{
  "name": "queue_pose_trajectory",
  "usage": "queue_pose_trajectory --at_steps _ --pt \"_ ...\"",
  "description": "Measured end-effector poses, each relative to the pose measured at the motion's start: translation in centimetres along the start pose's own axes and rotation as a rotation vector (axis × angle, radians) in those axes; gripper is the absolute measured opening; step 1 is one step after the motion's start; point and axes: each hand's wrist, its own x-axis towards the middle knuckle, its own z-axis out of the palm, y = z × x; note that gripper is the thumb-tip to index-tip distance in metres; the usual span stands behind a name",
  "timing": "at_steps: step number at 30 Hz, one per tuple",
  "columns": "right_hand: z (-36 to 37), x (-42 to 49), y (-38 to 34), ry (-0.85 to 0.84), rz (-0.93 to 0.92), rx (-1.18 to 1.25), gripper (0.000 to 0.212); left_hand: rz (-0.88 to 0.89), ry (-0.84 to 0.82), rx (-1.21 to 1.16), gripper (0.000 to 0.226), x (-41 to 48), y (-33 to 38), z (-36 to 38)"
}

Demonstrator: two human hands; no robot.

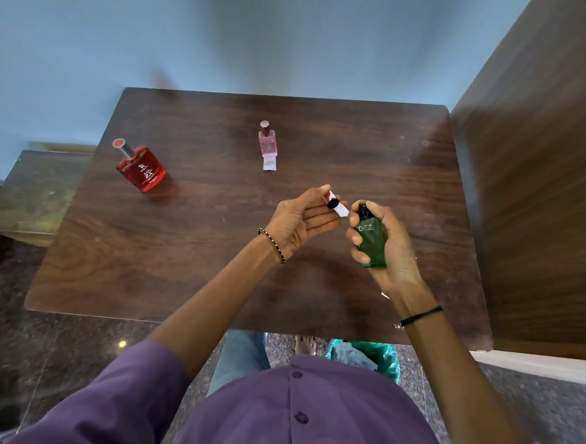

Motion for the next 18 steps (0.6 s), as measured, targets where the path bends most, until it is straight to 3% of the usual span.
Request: queue_pose_trajectory --at_steps 11,18 --pt "0.33 -0.27 -0.2 -0.071 0.04 0.024 0.034 -0.001 0.002 -0.001 0.031 0.07 0.24 0.08" --pt "0.59 -0.16 -0.19 -0.016 0.007 -0.074 0.021 -0.001 0.012 -0.009 0.032 0.16 0.11 0.15"
